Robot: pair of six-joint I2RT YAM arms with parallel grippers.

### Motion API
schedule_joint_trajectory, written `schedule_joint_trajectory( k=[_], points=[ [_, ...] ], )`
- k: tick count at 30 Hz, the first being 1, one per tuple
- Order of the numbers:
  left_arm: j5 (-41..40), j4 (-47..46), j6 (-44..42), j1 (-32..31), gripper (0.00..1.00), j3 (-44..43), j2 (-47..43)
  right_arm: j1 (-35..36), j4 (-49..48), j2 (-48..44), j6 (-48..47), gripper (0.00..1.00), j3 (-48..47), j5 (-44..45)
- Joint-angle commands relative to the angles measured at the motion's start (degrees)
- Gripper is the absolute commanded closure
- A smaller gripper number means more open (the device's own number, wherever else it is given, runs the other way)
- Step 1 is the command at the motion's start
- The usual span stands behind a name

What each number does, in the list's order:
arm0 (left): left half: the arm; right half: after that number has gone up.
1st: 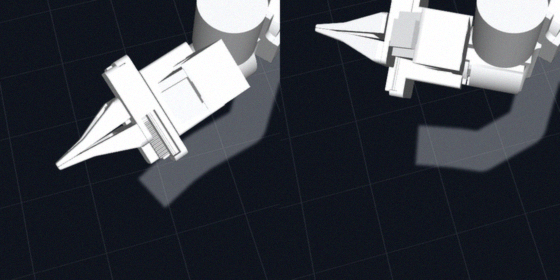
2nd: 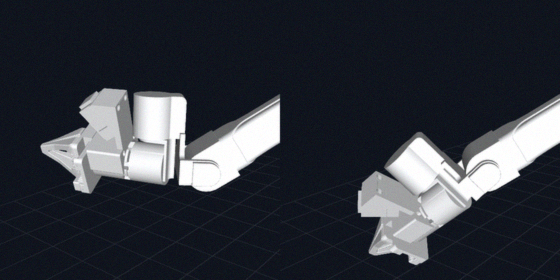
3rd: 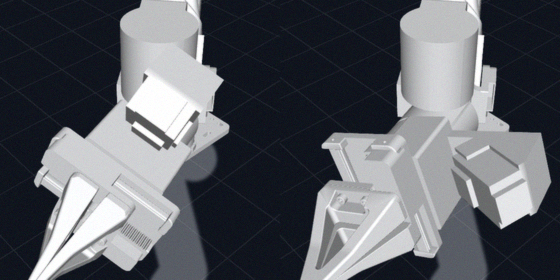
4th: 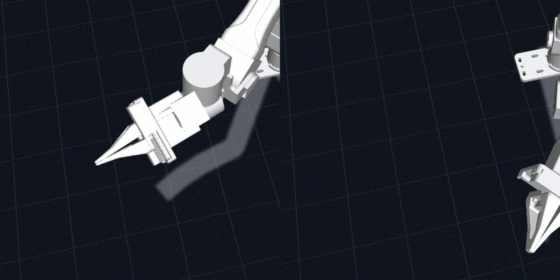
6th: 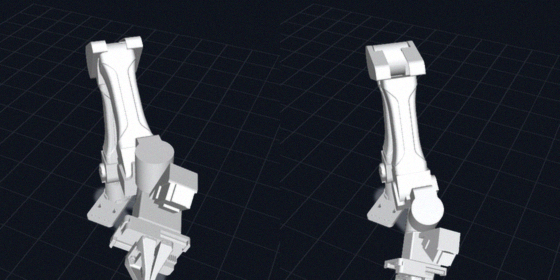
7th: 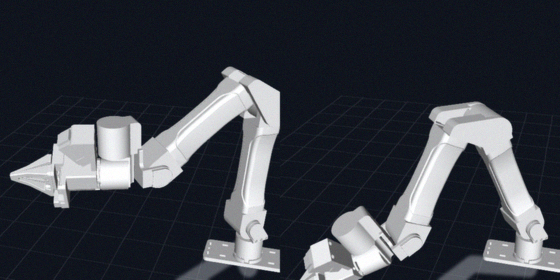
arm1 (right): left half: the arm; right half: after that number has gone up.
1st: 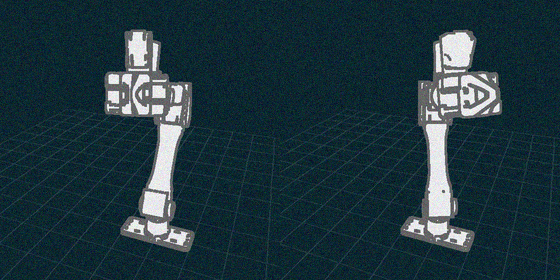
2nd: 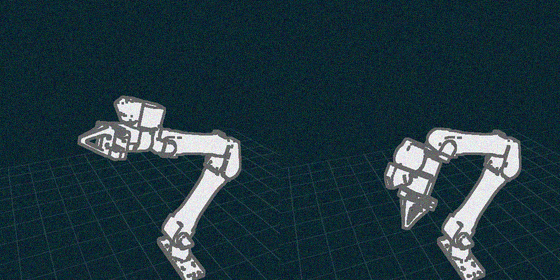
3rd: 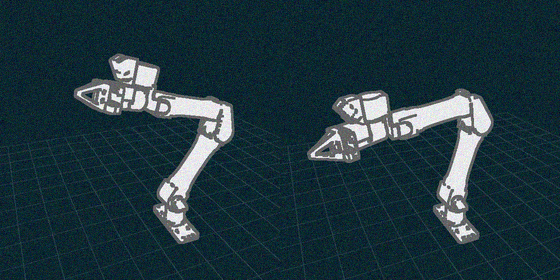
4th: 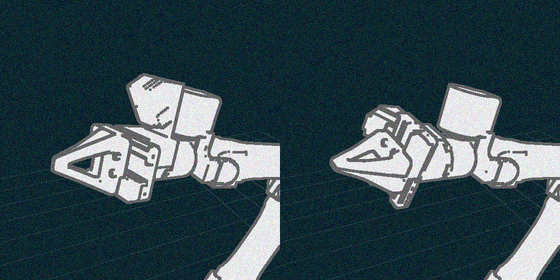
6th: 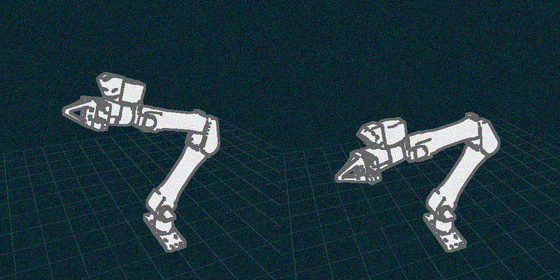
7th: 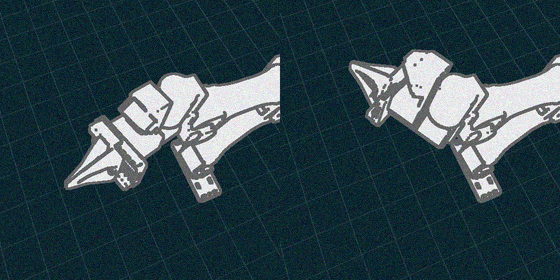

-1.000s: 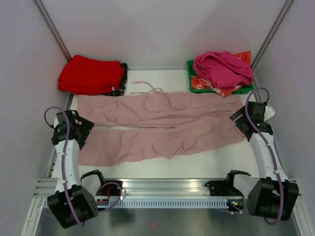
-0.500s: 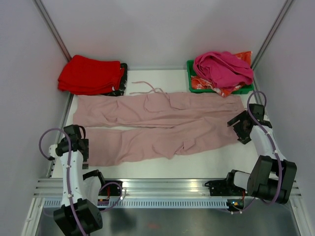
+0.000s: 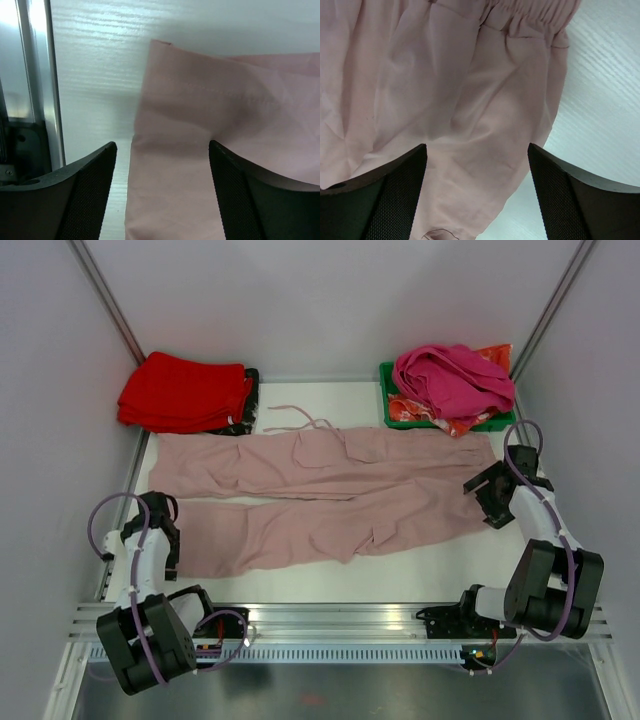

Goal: Fold and stack the trousers

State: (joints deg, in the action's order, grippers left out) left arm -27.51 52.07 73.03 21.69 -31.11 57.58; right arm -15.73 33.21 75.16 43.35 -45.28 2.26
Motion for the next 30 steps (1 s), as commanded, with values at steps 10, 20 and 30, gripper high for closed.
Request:
schedule_joint_trajectory(
  k=[10, 20, 30],
  points=[
    [1.92, -11.98, -7.29, 1.42, 0.38, 2.89, 5.87, -9.23, 4.58, -7.91, 4.90, 0.12, 4.76, 3.18],
    [6.15, -12.71, -13.18, 1.77, 0.98, 0.88, 7.81, -11.96, -3.85, -11.88, 7.18, 0.15, 12.67, 4.86],
    [-3.59, -0.84, -23.81, 1.77, 0.98, -12.56, 2.10, -11.96, -9.65, -1.51, 5.69, 0.38, 10.03, 9.25]
  ],
)
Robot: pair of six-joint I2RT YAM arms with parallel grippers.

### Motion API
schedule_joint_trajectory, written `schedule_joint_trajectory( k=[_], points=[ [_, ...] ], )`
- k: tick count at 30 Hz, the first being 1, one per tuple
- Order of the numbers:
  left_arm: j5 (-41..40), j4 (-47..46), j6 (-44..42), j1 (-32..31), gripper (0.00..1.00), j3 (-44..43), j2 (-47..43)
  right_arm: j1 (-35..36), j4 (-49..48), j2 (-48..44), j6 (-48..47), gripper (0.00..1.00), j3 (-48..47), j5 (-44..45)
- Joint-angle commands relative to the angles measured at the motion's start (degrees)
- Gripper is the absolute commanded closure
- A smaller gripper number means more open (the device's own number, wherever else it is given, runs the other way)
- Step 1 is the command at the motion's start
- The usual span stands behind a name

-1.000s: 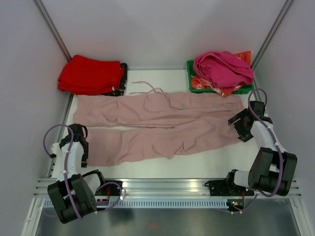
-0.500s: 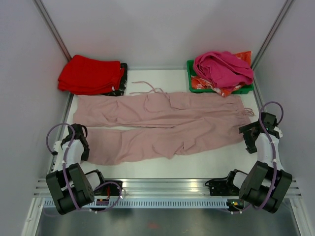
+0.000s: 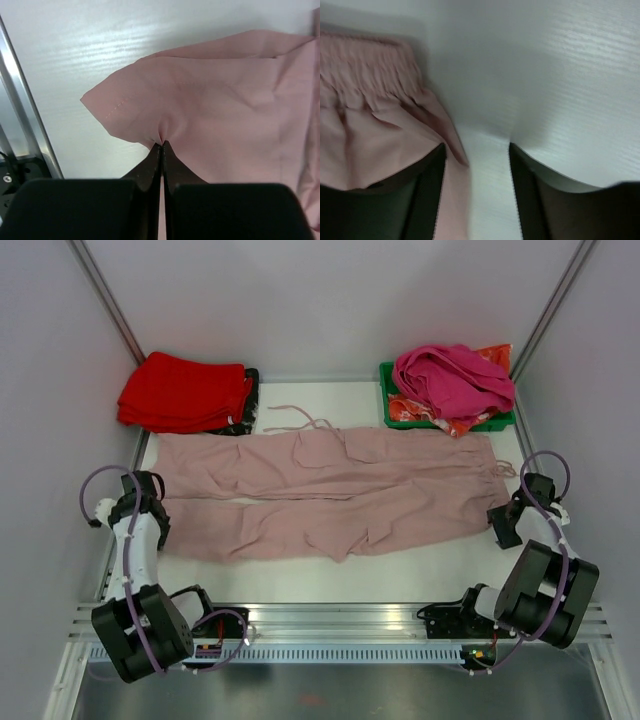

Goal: Fold and stack the trousers

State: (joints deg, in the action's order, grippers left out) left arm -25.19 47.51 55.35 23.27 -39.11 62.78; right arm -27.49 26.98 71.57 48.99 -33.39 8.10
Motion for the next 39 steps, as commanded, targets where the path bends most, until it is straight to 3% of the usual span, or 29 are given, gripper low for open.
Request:
schedule_joint_trajectory(
  k=[1, 2, 3, 5, 8, 14, 16, 19, 20, 22, 23, 24, 25, 26, 33, 39],
  points=[
    [-6.71, 4.95, -7.09, 0.20, 0.98, -6.22, -3.72, -0.20, -4.91, 3.47, -0.56, 0.44, -1.68, 3.33],
    [-7.24, 5.23, -7.27, 0.20, 0.98, -6.85, -3.90, -0.20, -5.53, 4.01, -0.74, 0.51, -1.25, 3.50],
    [-7.85, 5.14, -7.80, 0.11, 0.98, -7.29, -3.98, -0.20, -6.23, 4.45, -1.09, 0.74, -1.16, 3.42],
    [-8.47, 5.14, -7.98, 0.20, 0.98, -8.35, -3.64, -0.20, -4.93, 5.94, -1.62, 1.00, -2.03, 3.76],
    [-9.26, 5.40, -7.28, 0.20, 0.98, -8.09, -2.93, -0.20, 3.32, 5.34, -1.09, 1.00, -3.96, 5.34],
    [-10.85, 6.37, -6.22, 0.20, 0.98, -5.98, -2.40, 0.67, 20.81, -9.07, 2.85, 1.00, -3.61, 12.63],
    [-10.67, 6.46, -6.22, 0.11, 0.98, -6.06, -1.79, 0.85, 22.58, -10.75, 4.36, 1.00, -3.35, 12.30],
    [-9.00, 4.09, -8.59, 0.11, 0.98, -6.50, -0.91, 0.85, 14.52, -10.84, -0.55, 1.00, -2.73, 2.77],
    [-7.43, 3.22, -9.38, 0.11, 0.98, -6.50, -0.65, 0.94, 12.50, -10.84, -1.00, 0.98, -2.74, 0.45],
    [-6.02, 1.19, -11.32, 0.11, 0.98, -6.50, -0.47, 0.94, 5.91, -10.23, -3.72, 0.83, -3.43, -4.57],
    [-4.44, 0.84, -12.19, 0.11, 0.98, -6.42, -0.56, 1.38, 4.15, -8.57, -4.77, 0.60, -3.79, -5.63],
    [-3.65, -0.38, -12.63, 0.11, 0.98, -6.07, -0.56, 1.38, 3.61, -7.33, -6.26, 0.49, -4.57, -5.29],
    [-3.03, -0.74, -12.99, 0.11, 0.98, -5.89, -0.64, 1.38, 3.52, -6.45, -6.54, 0.30, -5.97, -4.85],
    [-2.50, -0.92, -13.08, 0.11, 0.98, -5.63, -0.65, 1.38, 2.91, -5.57, -7.06, 0.24, -6.34, -4.93],
    [-1.70, -2.24, -13.78, 0.11, 0.98, -4.39, -0.47, 1.38, -7.01, -0.74, -4.96, 0.21, -3.80, -5.55],
    [-2.49, -1.89, -13.26, 0.11, 0.98, -4.39, -0.29, 1.38, -10.54, 6.38, -3.82, 0.35, -2.21, -2.83]
  ],
)
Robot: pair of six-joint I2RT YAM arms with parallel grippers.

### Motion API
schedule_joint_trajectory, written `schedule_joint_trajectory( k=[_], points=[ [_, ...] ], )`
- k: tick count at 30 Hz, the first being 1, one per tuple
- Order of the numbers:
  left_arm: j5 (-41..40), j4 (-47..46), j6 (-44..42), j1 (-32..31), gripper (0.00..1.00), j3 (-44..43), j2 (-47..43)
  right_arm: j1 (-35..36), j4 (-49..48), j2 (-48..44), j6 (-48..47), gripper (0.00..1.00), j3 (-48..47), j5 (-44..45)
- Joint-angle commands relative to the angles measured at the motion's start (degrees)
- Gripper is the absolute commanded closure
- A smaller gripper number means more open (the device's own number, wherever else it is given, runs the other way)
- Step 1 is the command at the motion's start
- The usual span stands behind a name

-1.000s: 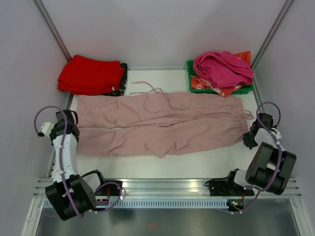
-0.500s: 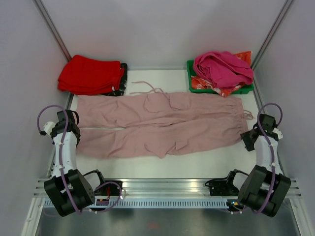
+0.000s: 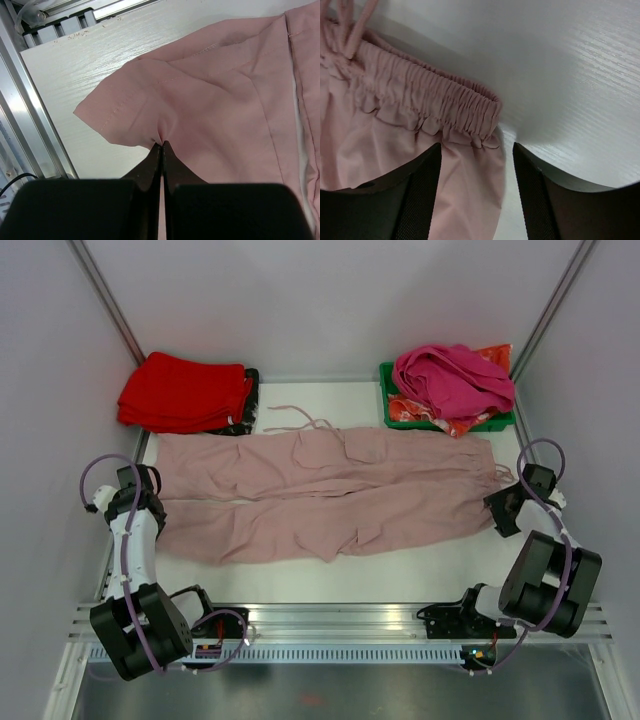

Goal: Fold and stack the trousers

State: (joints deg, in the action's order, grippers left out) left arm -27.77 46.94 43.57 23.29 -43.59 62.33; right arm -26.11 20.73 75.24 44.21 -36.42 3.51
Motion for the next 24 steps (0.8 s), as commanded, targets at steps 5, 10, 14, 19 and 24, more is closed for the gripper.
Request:
schedule_joint_trajectory(
  k=[5, 10, 14, 19, 24],
  points=[
    [-0.45, -0.27, -0.33, 0.18, 0.98, 0.61, -0.54, 0.00, -3.51, 6.67, 1.67, 0.45, -0.22, 3.69],
    [-1.84, 0.43, -0.42, 0.18, 0.98, 0.18, -0.98, -0.26, 3.07, 6.15, 0.18, 1.00, -3.03, 9.32],
    [-4.82, 2.54, -0.33, 0.18, 0.98, -2.89, -0.63, -0.26, 13.17, 2.73, 0.18, 1.00, -3.39, 12.30],
    [-10.45, 8.51, 3.71, 0.18, 0.98, -5.80, 0.08, -2.09, 20.66, -4.04, 0.97, 1.00, -2.16, 17.32],
    [-13.80, 11.59, 3.89, 0.18, 0.98, -7.64, -0.18, -3.51, 24.71, -8.53, -1.93, 1.00, -3.91, 17.68]
  ],
)
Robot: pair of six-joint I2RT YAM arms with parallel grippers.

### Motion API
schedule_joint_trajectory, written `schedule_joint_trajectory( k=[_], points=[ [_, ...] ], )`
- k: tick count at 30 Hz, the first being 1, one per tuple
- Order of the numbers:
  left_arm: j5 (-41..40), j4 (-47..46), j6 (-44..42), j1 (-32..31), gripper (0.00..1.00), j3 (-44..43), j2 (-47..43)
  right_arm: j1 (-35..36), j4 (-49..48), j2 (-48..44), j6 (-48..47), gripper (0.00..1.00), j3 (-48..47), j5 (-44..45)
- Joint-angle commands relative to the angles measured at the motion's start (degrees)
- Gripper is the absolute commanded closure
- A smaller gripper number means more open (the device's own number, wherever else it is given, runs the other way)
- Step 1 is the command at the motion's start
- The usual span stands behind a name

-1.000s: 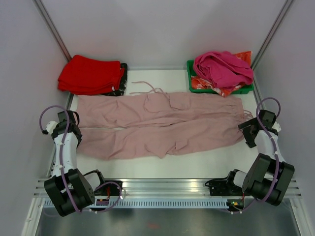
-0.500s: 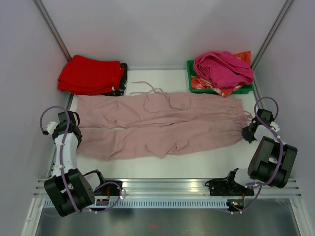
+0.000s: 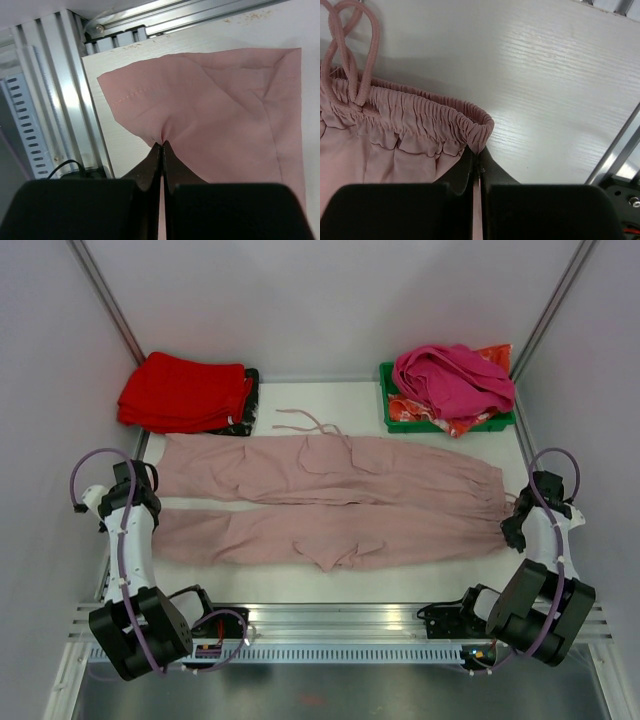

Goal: Fold and stack the trousers

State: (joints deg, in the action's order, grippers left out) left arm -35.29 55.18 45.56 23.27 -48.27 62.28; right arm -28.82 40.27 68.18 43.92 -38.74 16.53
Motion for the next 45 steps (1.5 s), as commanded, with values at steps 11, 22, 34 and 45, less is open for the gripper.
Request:
schedule_joint_trajectory(
  k=[11, 22, 34, 45],
  points=[
    [-8.31, -0.60, -2.15, 0.29, 0.98, -4.11, -1.37, -0.80, 0.86, 0.64, -4.90, 1.00, -4.67, -3.70],
    [-7.08, -8.14, -3.28, 0.20, 0.98, -7.61, 1.96, -0.45, -5.81, -1.83, -8.94, 1.00, -7.75, -11.16],
    [3.65, -23.54, -21.92, -0.15, 0.98, -19.22, 7.84, -0.36, -12.30, 7.83, -14.65, 1.00, -23.49, -16.35],
    [2.34, -27.85, -26.05, -4.28, 0.98, -26.60, 19.80, 0.96, -20.14, 19.61, -15.97, 1.00, -28.76, -22.69]
  ],
)
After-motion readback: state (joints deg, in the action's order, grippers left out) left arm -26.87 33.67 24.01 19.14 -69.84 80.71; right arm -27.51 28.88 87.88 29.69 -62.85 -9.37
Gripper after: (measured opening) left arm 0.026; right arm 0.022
